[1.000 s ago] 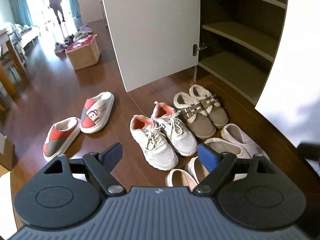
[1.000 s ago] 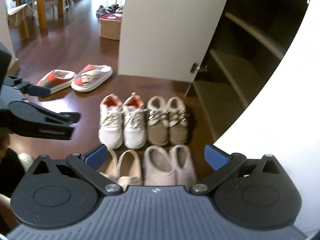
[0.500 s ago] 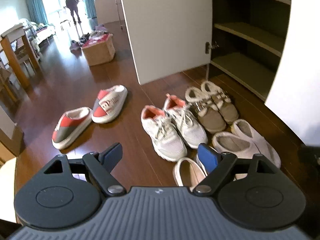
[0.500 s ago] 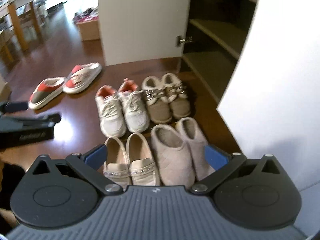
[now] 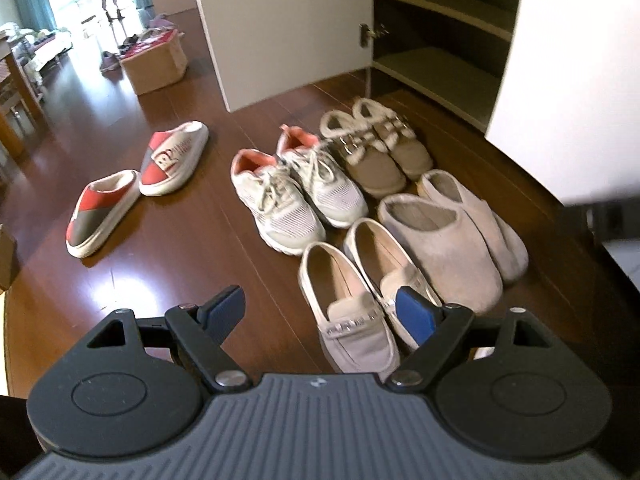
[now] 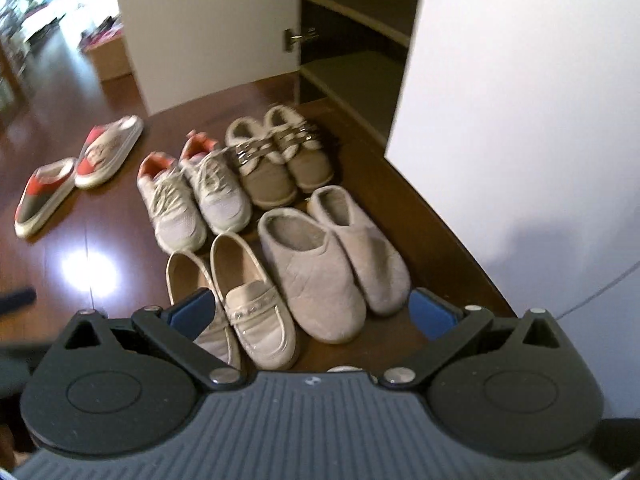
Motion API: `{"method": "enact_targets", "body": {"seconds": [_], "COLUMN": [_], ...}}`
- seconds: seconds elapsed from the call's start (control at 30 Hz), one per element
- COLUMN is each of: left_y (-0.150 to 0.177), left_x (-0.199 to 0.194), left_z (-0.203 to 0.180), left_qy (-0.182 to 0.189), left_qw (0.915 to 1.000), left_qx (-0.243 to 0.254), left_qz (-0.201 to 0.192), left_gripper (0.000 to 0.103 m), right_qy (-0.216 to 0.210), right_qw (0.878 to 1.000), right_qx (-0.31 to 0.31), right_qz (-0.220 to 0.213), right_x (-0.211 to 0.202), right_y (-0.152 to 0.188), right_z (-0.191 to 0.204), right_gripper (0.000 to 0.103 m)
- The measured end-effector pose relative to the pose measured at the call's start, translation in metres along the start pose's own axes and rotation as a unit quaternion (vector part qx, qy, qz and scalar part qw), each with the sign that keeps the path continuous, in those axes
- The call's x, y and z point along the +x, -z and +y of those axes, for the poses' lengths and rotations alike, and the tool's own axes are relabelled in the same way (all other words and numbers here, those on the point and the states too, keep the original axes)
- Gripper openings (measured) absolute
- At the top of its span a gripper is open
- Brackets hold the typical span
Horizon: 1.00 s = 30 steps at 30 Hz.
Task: Organize scattered shoes
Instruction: 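Move both tools toward the red-grey monkey slippers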
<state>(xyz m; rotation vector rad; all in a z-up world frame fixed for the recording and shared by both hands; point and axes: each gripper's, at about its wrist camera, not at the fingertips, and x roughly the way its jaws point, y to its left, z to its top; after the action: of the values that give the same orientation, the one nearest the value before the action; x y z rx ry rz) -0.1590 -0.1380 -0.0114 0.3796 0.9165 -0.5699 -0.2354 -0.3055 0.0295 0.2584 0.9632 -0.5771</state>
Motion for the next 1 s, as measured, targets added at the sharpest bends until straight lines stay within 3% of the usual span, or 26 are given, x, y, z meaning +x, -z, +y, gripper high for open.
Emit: {"method": "enact_targets", "body": {"seconds": [0.4, 0.57, 0.7, 0.83, 1.0], "left_y": [0.005, 0.001, -0.017, -0.036, -0.062], "left_x": [0.006, 0.007, -0.007, -0.026, -0.06], "left_z": [-0.008, 0.001, 0.038, 0.093, 0.222], "left_qy": [0.01, 0.006, -0.023, -0.064, -0.182], "left_qw": [0.9996, 0.9994, 0.9988, 0.9949, 0.9739], "left_qx": [0.004, -0.01, -0.034, -0.077, -0.136], "left_qz": [0.027, 0.032, 0.027, 0.015, -0.002], "left_gripper": [0.085, 0.085, 0.085, 0.085, 0.092], "right_qy": [-0.01, -0.04, -0.092, -0.112, -0.15], "right_qw": [1.0, 0.999, 0.996, 0.994, 0.984], "right_qx": [0.006, 0.011, 0.01, -0.002, -0.073], "right_qz": [0.005, 0.002, -0.003, 0.01, 0.055], "right_x": [0.002, -0.001, -0.002, 0.003, 0.016], "right_y": [-0.004, -0.01, -0.018, -0.025, -0.037], "right_z": [0.001, 0.01, 0.021, 0.036, 0.081], "right_gripper": [0.102, 0.102, 0.102, 0.102, 0.102]}}
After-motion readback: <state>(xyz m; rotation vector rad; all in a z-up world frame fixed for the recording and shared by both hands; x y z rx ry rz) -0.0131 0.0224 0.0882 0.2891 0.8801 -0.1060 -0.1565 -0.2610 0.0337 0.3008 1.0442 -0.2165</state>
